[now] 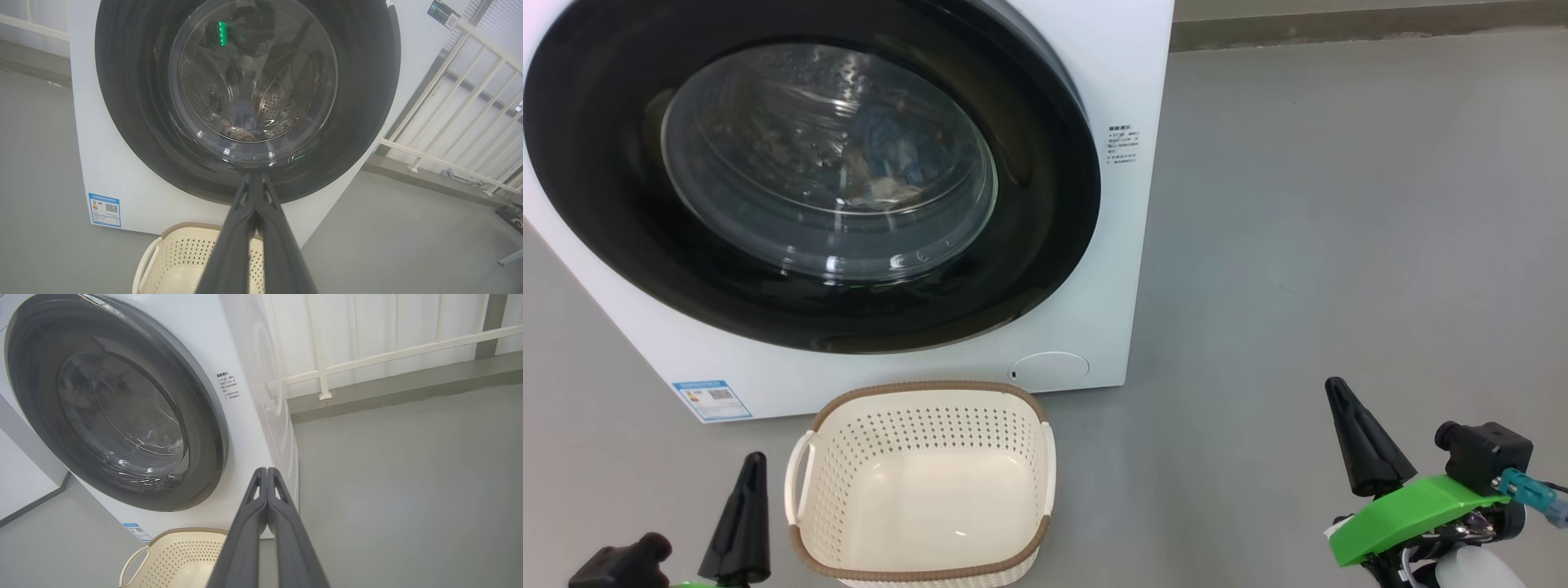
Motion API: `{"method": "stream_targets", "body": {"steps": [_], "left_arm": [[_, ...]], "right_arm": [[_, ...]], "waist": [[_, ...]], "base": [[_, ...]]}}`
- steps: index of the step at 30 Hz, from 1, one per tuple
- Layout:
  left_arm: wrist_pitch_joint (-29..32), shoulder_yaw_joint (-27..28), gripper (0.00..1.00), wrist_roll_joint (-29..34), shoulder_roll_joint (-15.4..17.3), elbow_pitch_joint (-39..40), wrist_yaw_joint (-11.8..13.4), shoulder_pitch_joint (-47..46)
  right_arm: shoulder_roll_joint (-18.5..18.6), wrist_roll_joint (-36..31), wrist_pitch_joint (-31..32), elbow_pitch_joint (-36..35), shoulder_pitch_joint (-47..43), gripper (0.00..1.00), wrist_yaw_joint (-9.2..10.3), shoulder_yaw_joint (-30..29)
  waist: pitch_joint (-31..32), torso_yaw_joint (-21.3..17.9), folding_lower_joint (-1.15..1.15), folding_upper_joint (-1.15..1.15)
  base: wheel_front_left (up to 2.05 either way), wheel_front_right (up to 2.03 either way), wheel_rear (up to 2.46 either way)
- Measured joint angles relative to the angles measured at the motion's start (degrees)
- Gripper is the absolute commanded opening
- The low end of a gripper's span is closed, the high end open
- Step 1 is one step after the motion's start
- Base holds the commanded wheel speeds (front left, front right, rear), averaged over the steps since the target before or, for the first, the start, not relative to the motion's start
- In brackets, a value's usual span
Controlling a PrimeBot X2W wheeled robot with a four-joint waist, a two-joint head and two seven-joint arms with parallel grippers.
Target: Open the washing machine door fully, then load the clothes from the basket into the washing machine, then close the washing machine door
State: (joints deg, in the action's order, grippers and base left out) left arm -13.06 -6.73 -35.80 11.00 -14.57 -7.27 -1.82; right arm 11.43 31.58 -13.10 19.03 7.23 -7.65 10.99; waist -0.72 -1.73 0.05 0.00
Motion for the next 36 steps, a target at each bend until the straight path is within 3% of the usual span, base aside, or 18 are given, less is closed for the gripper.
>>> {"method": "stream_targets", "body": {"steps": [36], "left_arm": [[5.69, 3.36, 0.0, -16.47, -2.76, -0.02, 0.0, -0.09]], "right_arm": [[-2.31, 18.33, 5.5, -0.91, -0.15, 0.0, 0.01, -5.2]], "waist": [[0.1, 0.52, -0.05, 0.0]], "base": [[0.0, 0.0, 0.0]]}}
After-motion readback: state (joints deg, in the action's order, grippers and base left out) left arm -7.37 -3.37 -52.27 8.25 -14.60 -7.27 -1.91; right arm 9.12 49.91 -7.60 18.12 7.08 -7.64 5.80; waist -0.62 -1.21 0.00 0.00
